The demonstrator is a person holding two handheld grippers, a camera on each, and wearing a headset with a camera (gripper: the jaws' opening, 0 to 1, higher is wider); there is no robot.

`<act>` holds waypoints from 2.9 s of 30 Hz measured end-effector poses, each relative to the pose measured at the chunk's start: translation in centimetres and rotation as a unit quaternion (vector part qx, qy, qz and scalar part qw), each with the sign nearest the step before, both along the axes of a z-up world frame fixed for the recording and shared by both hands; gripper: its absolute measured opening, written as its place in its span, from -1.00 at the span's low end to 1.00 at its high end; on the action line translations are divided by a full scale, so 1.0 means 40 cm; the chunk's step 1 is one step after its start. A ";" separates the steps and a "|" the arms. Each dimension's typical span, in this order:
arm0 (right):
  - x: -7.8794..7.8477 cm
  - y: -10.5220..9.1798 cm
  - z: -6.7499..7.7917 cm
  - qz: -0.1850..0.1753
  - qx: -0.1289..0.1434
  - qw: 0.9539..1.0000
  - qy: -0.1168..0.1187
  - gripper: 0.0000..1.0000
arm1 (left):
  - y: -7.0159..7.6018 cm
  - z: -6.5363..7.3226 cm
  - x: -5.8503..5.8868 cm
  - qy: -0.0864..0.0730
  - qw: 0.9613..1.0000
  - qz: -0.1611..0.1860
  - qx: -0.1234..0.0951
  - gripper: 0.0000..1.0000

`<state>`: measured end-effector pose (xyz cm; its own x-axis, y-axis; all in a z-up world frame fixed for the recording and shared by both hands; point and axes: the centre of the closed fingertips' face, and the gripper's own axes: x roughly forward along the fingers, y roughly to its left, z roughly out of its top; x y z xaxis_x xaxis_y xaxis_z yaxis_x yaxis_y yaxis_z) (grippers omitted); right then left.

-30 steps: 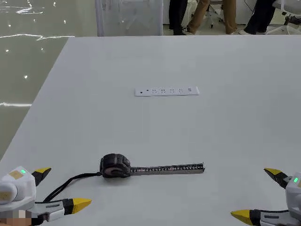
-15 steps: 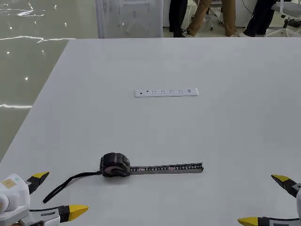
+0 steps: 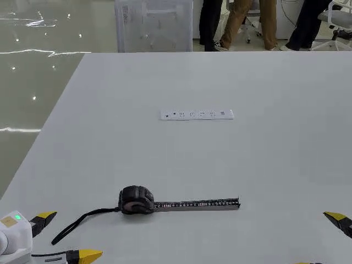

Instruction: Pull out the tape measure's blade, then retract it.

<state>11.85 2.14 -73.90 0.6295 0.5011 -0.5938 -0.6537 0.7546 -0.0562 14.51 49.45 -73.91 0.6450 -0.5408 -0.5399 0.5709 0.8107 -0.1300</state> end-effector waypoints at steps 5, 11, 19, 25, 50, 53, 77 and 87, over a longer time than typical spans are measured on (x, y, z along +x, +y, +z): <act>-0.001 0.000 0.001 -0.001 0.007 1.000 0.002 1.00 | 0.011 0.013 -0.003 -0.004 1.000 0.006 0.005 1.00; -0.001 0.004 -0.003 0.000 0.010 1.000 0.005 1.00 | 0.024 0.029 -0.002 -0.024 1.000 0.014 0.002 1.00; -0.007 0.004 0.001 0.003 0.004 1.000 0.001 1.00 | 0.022 0.021 -0.013 -0.014 1.000 0.015 0.005 1.00; -0.005 -0.010 0.002 0.001 0.003 1.000 0.006 1.00 | 0.015 0.023 -0.016 -0.014 1.000 0.015 0.003 1.00; 0.018 -0.033 0.033 0.026 -0.025 0.999 0.011 1.00 | -0.026 0.058 0.039 -0.016 0.999 0.041 -0.007 1.00; 0.031 -0.034 0.052 0.035 -0.034 0.999 0.009 1.00 | -0.048 0.067 0.061 -0.020 0.999 0.049 -0.010 1.00; 0.225 0.098 0.044 0.227 -0.122 0.966 0.023 0.88 | -0.181 -0.010 0.236 -0.025 0.987 0.161 -0.007 1.00; 0.266 0.184 -0.002 0.305 -0.147 0.940 0.038 0.63 | -0.231 -0.055 0.230 -0.020 0.984 0.174 -0.010 1.00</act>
<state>22.49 9.50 -73.98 0.2284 0.5620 -0.7949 -0.9704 0.1977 -0.1390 23.73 40.21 -76.10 0.8136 -0.2935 -0.5019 0.2637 0.9556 -0.1314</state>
